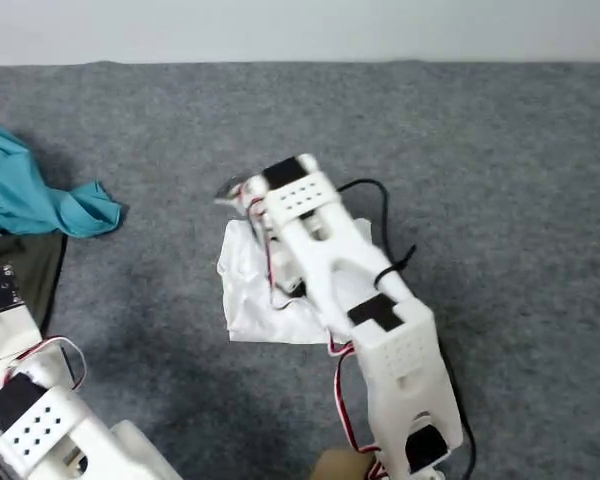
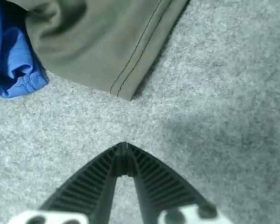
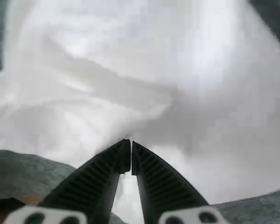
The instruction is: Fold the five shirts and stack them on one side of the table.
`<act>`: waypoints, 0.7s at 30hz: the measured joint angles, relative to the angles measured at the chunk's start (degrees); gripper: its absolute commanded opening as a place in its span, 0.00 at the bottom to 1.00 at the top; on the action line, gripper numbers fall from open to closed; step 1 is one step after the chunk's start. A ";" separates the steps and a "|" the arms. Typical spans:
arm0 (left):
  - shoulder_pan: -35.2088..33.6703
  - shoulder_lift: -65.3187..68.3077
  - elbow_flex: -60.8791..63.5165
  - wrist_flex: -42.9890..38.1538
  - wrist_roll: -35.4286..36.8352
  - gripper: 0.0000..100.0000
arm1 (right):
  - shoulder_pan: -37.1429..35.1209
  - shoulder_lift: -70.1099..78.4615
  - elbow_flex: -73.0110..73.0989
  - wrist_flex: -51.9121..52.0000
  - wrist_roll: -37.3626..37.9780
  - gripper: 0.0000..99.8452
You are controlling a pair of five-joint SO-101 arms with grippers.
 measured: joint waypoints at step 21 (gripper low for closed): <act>0.00 0.00 0.00 0.00 0.00 0.00 | -9.67 -22.59 14.15 0.00 0.09 0.01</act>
